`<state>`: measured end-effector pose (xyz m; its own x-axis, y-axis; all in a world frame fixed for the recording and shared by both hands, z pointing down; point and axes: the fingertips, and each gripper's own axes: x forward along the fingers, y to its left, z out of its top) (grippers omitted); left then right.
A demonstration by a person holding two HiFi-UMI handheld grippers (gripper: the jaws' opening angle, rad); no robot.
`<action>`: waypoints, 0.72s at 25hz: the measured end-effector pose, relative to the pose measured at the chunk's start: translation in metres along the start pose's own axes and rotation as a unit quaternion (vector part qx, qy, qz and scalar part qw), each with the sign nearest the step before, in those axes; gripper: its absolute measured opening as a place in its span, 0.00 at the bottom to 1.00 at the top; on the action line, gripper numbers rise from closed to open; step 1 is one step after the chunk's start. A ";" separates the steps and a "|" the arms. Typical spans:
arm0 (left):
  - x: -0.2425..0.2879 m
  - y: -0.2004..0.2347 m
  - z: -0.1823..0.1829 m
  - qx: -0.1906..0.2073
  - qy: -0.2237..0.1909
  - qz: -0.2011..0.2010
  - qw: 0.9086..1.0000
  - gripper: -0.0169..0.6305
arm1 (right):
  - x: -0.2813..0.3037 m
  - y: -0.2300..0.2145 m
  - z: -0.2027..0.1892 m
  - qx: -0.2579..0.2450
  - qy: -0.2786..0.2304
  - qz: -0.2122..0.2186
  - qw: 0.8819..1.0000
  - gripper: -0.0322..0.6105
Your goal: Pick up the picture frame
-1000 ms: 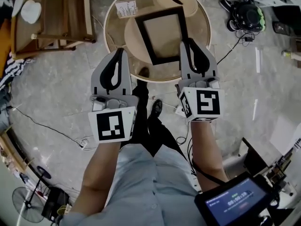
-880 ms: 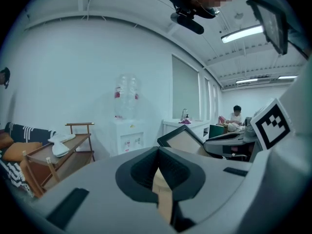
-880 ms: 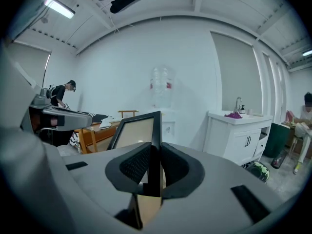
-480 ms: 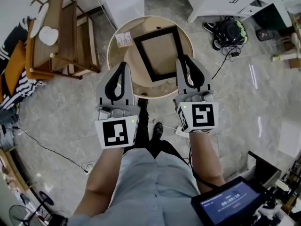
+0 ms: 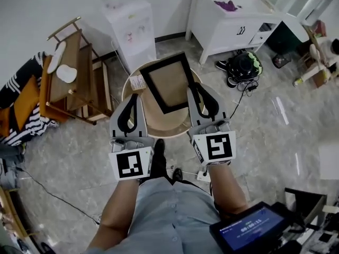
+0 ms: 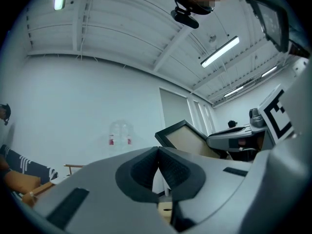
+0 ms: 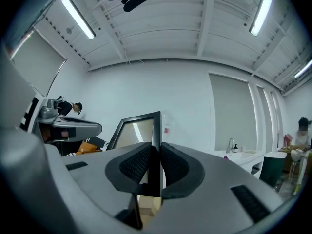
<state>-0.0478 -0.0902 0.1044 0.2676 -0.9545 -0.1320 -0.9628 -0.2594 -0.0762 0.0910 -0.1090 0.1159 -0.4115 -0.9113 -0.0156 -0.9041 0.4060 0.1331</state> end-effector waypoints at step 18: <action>-0.023 -0.021 0.084 0.037 -0.065 0.014 0.997 0.04 | -0.041 0.000 0.070 -0.029 -0.067 0.016 0.997 0.17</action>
<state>-0.0302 -0.0507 0.0255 0.2485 -0.9325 -0.2622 -0.9656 -0.2170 -0.1435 0.1001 -0.0673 0.0476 -0.4546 -0.8793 -0.1423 -0.8840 0.4258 0.1929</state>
